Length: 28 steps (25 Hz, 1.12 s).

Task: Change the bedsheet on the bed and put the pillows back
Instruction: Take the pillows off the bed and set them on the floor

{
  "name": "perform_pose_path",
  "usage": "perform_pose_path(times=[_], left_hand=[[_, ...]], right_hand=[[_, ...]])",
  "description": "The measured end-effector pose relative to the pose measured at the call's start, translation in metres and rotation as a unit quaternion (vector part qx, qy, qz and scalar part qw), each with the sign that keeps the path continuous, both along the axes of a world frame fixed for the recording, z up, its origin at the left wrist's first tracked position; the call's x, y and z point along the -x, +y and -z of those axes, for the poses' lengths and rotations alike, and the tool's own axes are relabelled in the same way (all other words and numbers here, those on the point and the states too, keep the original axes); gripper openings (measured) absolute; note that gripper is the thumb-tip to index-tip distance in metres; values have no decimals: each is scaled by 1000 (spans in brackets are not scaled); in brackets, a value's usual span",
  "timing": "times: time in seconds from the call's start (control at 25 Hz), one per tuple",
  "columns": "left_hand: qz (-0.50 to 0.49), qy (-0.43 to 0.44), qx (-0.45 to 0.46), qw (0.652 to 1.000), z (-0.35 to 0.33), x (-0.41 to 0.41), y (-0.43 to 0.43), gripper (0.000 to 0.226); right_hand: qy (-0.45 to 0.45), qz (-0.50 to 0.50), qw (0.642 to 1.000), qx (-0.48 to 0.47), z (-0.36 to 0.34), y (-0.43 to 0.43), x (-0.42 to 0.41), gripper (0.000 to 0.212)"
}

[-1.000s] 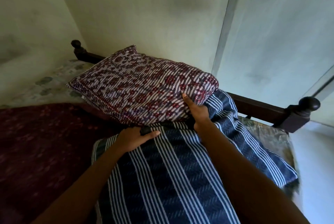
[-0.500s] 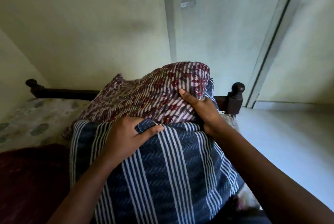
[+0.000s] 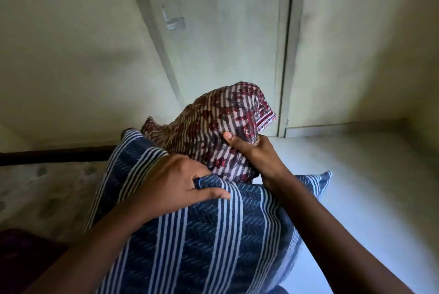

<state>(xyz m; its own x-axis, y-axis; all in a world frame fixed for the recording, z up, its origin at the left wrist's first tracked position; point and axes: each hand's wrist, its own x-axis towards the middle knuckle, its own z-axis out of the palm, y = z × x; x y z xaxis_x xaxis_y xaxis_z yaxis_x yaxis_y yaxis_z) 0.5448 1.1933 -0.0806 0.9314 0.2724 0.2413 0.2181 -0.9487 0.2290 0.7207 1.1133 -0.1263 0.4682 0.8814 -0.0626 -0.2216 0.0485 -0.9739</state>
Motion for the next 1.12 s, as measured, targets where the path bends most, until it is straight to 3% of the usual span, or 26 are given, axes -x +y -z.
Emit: perform_pose_path(times=[0.12,0.44,0.6,0.76,0.84,1.04,1.12], left_hand=[[69,-15,-28,997,-39,-49,-22,62],[242,-85,136,957,-130,-182,-63,37],[281,-74,120,949,-114,-243,-97,57],[321,-58,90,941,-96,-310,-132,61],[309,-54,92,945,-89,-340,-147,66],[268,-26,75,960,-55,-396,-192,63],[261,-20,63,963,-43,-410,-206,60]], right_hand=[[-5,46,998,34,-45,-35,-42,39],[-101,140,980,96,-165,-111,-151,35],[-153,213,953,152,-159,-162,-194,56],[-146,265,936,178,-137,-213,-253,43],[-196,256,927,192,-139,-227,-283,34],[-314,180,900,242,-120,-251,-351,57],[-314,160,902,251,-108,-257,-373,53]])
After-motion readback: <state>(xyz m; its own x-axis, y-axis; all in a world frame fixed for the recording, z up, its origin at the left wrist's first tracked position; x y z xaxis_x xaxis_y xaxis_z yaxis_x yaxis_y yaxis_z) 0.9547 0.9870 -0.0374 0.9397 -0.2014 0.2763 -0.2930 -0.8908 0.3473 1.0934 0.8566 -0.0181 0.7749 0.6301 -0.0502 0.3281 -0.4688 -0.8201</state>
